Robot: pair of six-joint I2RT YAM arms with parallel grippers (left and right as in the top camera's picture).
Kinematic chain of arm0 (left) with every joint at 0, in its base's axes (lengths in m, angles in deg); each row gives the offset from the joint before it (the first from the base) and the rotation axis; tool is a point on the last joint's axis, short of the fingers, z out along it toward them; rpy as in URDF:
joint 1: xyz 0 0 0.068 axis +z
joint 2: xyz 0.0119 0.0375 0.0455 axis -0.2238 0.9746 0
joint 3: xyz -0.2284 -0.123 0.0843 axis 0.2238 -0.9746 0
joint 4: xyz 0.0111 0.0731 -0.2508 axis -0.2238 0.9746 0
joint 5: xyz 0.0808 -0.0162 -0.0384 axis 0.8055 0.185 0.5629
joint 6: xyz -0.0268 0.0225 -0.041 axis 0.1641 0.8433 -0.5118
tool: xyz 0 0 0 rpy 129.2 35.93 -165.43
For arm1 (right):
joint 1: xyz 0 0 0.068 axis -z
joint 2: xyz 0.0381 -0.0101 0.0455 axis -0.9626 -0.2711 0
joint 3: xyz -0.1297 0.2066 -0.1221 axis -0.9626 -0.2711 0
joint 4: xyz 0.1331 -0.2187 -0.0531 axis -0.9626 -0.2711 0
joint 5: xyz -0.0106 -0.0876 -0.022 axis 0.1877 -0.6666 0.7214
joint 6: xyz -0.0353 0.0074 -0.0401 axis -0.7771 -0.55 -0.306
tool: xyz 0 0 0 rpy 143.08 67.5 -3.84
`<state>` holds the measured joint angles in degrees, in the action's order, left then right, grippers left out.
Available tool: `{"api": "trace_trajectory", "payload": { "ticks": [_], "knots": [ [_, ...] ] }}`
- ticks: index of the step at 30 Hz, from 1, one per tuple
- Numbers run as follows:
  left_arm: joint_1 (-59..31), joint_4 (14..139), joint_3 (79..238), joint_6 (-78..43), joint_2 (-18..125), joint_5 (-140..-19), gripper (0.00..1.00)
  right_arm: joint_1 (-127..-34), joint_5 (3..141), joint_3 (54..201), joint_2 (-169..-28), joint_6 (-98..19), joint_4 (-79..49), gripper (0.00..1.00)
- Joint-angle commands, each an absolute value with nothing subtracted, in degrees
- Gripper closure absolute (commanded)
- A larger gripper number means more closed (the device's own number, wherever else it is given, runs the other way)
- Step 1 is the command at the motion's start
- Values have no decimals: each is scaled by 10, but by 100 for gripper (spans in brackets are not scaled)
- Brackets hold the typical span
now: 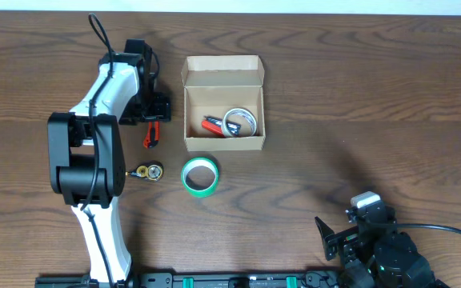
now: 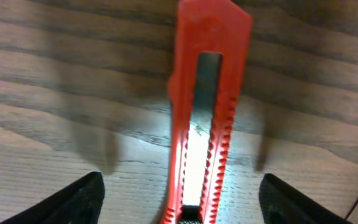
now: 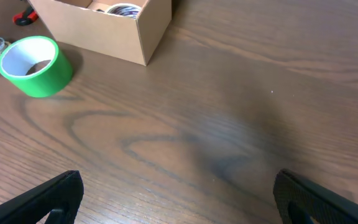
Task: Pack container
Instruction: 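Reach the left gripper to the red box cutter and grasp it, then lift the box cutter and lower it into the box, release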
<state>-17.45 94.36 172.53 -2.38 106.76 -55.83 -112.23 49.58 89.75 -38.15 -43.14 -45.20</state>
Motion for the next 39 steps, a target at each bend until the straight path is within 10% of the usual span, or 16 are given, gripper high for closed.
{"api": "trace_trajectory", "payload": {
  "ticks": [1,23,39],
  "knots": [
    [-179,948,1737,-21,1081,-557,25,-1126,490,897,-377,-425,-452,1],
    [-185,950,1737,-69,1092,-555,78,-1126,490,897,-377,-425,-452,1],
    [-173,938,1749,-97,1064,-551,81,-1126,490,897,-377,-425,-452,1]
  ]
}}
